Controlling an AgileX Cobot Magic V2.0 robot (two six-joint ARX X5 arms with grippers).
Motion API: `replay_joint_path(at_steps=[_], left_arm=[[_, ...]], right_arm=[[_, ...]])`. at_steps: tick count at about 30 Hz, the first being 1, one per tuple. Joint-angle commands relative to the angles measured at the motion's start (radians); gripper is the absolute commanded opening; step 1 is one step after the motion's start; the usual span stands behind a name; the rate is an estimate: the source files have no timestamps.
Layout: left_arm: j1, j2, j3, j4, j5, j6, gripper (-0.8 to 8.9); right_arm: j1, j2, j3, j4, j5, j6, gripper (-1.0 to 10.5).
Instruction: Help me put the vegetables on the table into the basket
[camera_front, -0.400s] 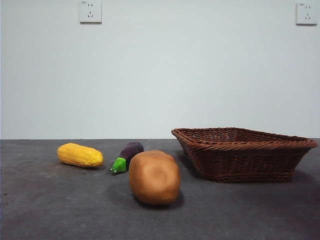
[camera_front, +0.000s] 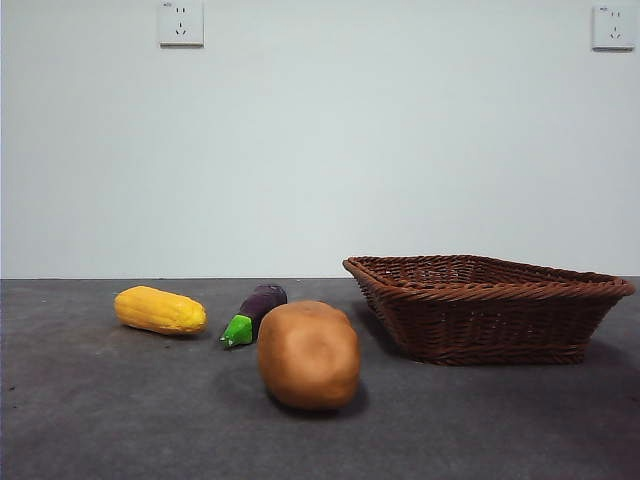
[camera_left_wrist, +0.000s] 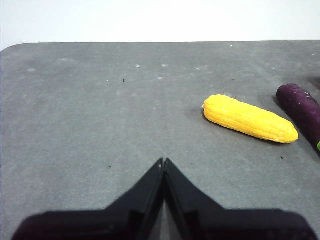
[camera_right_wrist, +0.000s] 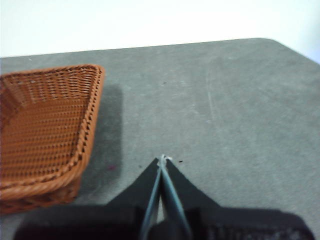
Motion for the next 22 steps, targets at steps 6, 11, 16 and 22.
replay_joint_path(at_steps=[6,11,16,22], left_arm=[[-0.002,0.0,-0.01,0.019,0.005,-0.035,-0.05],[-0.002,0.0,0.004,0.058,0.013,-0.061,-0.05],[-0.002,0.023,0.054,0.058,0.034,-0.106,-0.05],[-0.002,0.107,0.148,0.056,0.042,-0.132,-0.05]], right_arm=[[-0.001,-0.002,-0.007,0.002,-0.001,0.186,0.0],[-0.001,0.001,0.023,-0.002,-0.045,0.212,-0.1],[-0.001,0.051,0.101,-0.002,-0.034,0.23,-0.1],[-0.001,0.201,0.227,-0.009,-0.038,0.232,-0.1]])
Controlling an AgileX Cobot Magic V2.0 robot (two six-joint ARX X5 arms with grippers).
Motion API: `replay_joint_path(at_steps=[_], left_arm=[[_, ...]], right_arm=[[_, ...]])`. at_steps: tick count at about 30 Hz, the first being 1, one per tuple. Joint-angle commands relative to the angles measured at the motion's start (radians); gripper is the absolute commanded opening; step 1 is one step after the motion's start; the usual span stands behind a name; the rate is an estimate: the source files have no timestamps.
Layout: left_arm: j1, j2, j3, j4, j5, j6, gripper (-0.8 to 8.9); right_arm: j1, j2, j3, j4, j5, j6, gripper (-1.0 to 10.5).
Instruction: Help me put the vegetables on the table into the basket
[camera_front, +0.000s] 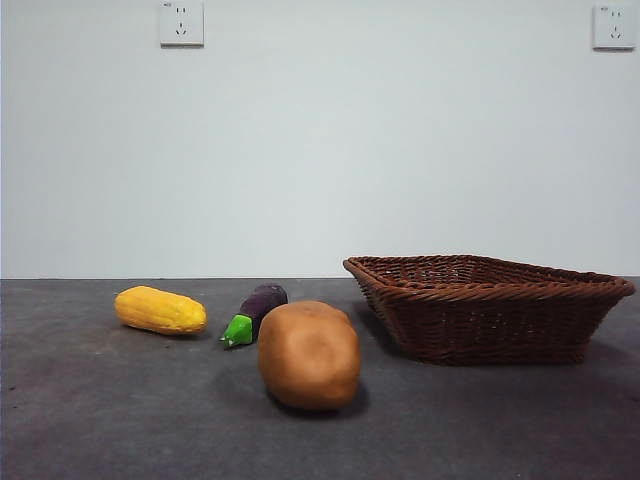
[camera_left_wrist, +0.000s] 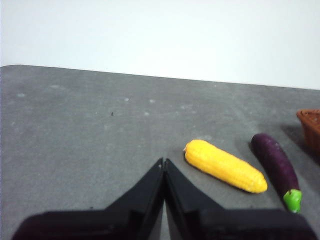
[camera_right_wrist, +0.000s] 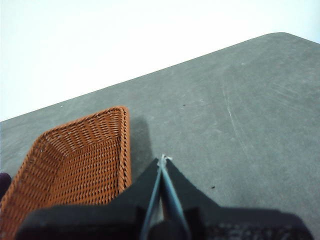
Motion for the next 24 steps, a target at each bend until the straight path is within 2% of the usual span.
replay_joint_path(at_steps=[1,6,10,15,19,21,24], left_arm=[[-0.002,0.049,0.046,0.008,0.01,-0.018,-0.05],[-0.002,0.166,0.149,0.002,0.089,-0.021,-0.05],[-0.002,0.275,0.246,-0.058,0.14,-0.044,-0.05],[-0.002,0.402,0.346,-0.135,0.214,-0.045,-0.04],[-0.002,0.521,0.39,-0.187,0.352,-0.092,-0.04],[-0.002,0.584,0.393,-0.195,0.467,-0.102,-0.04],[-0.002,0.669,0.393,-0.202,0.547,-0.142,-0.04]], right_arm=[[-0.001,0.08,0.061,-0.008,-0.006,0.021,-0.1],[-0.001,0.243,0.192,-0.077,-0.065,0.044,-0.1],[-0.001,0.381,0.31,-0.163,-0.116,0.044,0.0],[-0.001,0.519,0.428,-0.251,-0.127,0.044,0.0],[-0.001,0.608,0.513,-0.36,-0.132,0.046,0.0],[-0.001,0.657,0.543,-0.385,-0.187,0.038,0.0],[-0.001,0.765,0.6,-0.446,-0.266,-0.012,0.0]])
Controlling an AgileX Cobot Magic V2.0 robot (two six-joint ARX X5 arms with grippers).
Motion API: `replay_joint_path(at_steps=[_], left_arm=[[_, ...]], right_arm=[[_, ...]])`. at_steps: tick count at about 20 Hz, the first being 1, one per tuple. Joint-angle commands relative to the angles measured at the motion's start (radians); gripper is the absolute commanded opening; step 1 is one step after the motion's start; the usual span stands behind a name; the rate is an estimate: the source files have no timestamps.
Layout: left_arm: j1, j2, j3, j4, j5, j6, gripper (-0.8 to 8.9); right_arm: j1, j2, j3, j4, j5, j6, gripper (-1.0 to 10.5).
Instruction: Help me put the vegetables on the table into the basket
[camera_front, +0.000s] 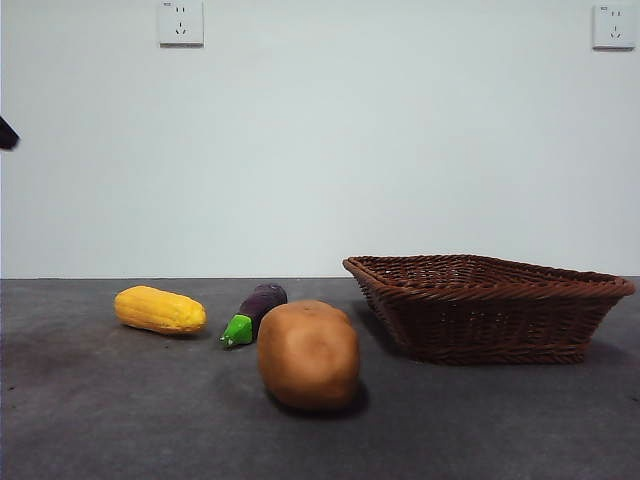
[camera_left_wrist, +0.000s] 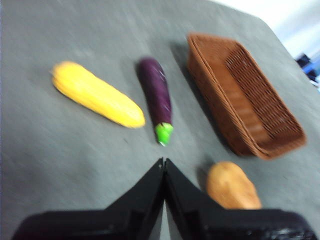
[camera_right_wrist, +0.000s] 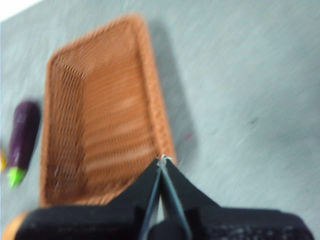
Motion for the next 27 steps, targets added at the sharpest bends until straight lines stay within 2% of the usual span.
replay_joint_path(at_steps=[1,4,5,8,9,10,17,26,27], left_arm=[[-0.002,0.057,-0.002,0.003,0.036,-0.043,-0.04],[-0.002,0.117,-0.002,0.0,0.065,-0.055,-0.04],[-0.002,0.135,-0.002,0.001,0.078,-0.057,-0.04],[-0.002,0.164,-0.002,-0.002,0.086,-0.057,-0.04],[-0.002,0.168,-0.002,-0.004,0.086,-0.056,-0.04],[-0.002,0.168,-0.002,-0.006,0.086,-0.056,-0.04],[-0.008,0.169,-0.002,-0.026,0.086,-0.056,-0.04],[-0.04,0.169,-0.002,-0.068,0.082,-0.053,-0.04],[-0.044,0.169,-0.002,-0.072,0.081,-0.052,-0.04]], right_arm=[[0.0,0.103,0.056,-0.045,-0.031,-0.052,0.0],[0.0,0.259,0.156,-0.125,-0.043,-0.105,0.1],[0.0,0.32,0.201,-0.153,-0.043,-0.124,0.7],[0.001,0.481,0.326,-0.212,-0.043,-0.164,4.5],[0.001,0.539,0.374,-0.233,-0.043,-0.177,5.2],[0.001,0.592,0.418,-0.251,-0.042,-0.186,5.4],[0.025,0.918,0.718,-0.378,-0.066,-0.264,5.4],[0.094,1.155,0.914,-0.404,-0.073,-0.288,5.3],[0.099,1.173,0.924,-0.405,-0.072,-0.288,4.9]])
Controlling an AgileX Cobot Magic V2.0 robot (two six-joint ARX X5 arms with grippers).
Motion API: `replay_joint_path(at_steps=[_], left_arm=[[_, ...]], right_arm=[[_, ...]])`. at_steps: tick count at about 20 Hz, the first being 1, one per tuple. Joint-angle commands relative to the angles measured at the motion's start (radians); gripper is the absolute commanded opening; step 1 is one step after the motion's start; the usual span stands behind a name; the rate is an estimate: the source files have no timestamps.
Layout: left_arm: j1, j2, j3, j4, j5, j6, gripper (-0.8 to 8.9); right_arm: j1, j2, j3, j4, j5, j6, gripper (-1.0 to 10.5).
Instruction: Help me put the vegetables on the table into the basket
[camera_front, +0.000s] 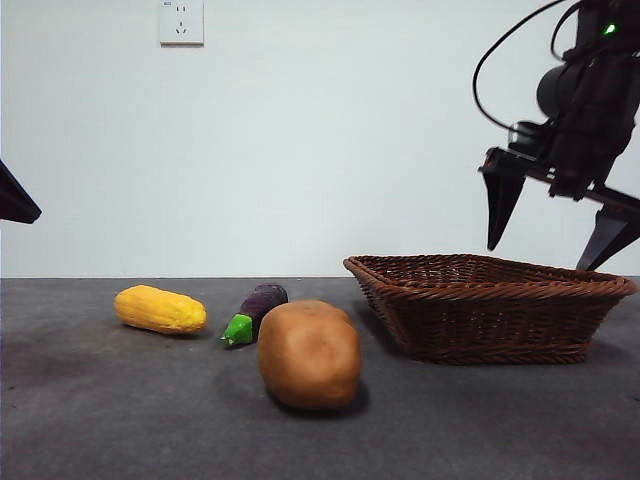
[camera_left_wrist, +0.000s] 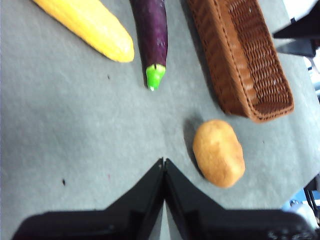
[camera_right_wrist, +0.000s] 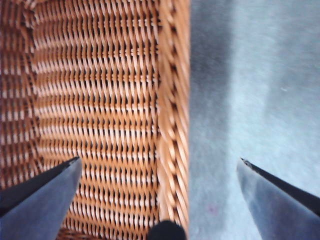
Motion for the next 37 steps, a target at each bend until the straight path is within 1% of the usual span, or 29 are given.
replay_joint_path(at_steps=[1,3,6,7,8,10,12,16,18,21,23,24,25,26,27,28,30,31,32,33,35,36,37], left_arm=[[-0.01,0.002,-0.002,-0.007,0.0,-0.001,-0.04],[-0.016,0.002,-0.002,-0.007,0.0,-0.001,-0.04],[-0.017,0.002,-0.002,-0.007,0.0,-0.001,-0.04],[-0.017,0.002,-0.002,-0.006,0.0,-0.001,-0.04],[-0.017,0.003,-0.002,-0.006,0.0,-0.001,-0.04],[-0.017,0.009,-0.002,-0.007,0.002,-0.002,-0.04],[-0.017,0.026,-0.002,-0.006,0.008,-0.006,-0.04],[-0.018,0.094,0.042,-0.028,0.061,-0.032,-0.05],[-0.023,0.13,0.111,-0.06,0.061,-0.028,-0.06],[-0.023,0.151,0.218,-0.056,0.101,-0.02,-0.05],[-0.023,0.152,0.293,-0.08,0.104,-0.037,-0.04],[-0.023,0.153,0.328,-0.089,0.089,-0.07,-0.03],[-0.023,0.162,0.368,-0.105,0.056,-0.122,0.0],[-0.023,0.18,0.414,-0.13,0.017,-0.153,0.01],[-0.023,0.206,0.466,-0.173,-0.023,-0.159,0.04],[-0.023,0.241,0.52,-0.223,-0.058,-0.16,0.35],[-0.031,0.329,0.626,-0.326,-0.123,-0.16,1.84],[-0.041,0.374,0.67,-0.363,-0.152,-0.166,2.03],[-0.05,0.414,0.701,-0.386,-0.183,-0.193,2.03],[-0.059,0.447,0.721,-0.394,-0.213,-0.227,2.29],[-0.08,0.504,0.727,-0.38,-0.282,-0.315,3.43],[-0.085,0.532,0.727,-0.378,-0.314,-0.361,4.24],[-0.086,0.561,0.727,-0.377,-0.323,-0.402,5.06]], right_arm=[[0.007,0.044,0.02,-0.004,-0.005,-0.017,4.3],[0.007,0.068,0.022,-0.003,-0.005,-0.021,3.7],[0.007,0.094,0.022,-0.014,-0.004,-0.029,3.7],[0.007,0.097,0.022,-0.018,-0.005,-0.031,3.2],[0.007,0.099,0.022,-0.018,-0.01,-0.035,2.4],[0.007,0.103,0.022,-0.025,-0.031,-0.039,1.4],[0.007,0.107,0.022,-0.034,-0.047,-0.058,-0.2],[0.004,0.106,0.027,-0.056,-0.045,-0.057,-0.2],[-0.001,0.106,0.047,-0.094,-0.045,-0.059,-0.2],[-0.002,0.1,0.121,-0.165,-0.048,-0.064,-0.2],[-0.002,0.075,0.163,-0.186,-0.05,-0.064,-0.2],[-0.002,0.058,0.181,-0.191,-0.052,-0.064,-0.2],[-0.002,0.04,0.195,-0.194,-0.053,-0.063,-0.2],[-0.002,0.025,0.211,-0.205,-0.053,-0.063,-0.2],[-0.002,0.014,0.228,-0.218,-0.053,-0.064,-0.2],[-0.002,0.0,0.241,-0.232,-0.053,-0.064,-0.2],[-0.002,-0.032,0.244,-0.237,-0.052,-0.065,-0.2],[-0.002,-0.047,0.244,-0.238,-0.052,-0.066,-0.2],[-0.002,-0.062,0.244,-0.241,-0.052,-0.075,-0.2],[-0.002,-0.076,0.244,-0.246,-0.052,-0.081,-0.2],[-0.002,-0.103,0.244,-0.261,-0.052,-0.09,-0.2],[-0.002,-0.114,0.244,-0.268,-0.052,-0.095,-0.2],[-0.002,-0.124,0.244,-0.275,-0.052,-0.107,-0.2]])
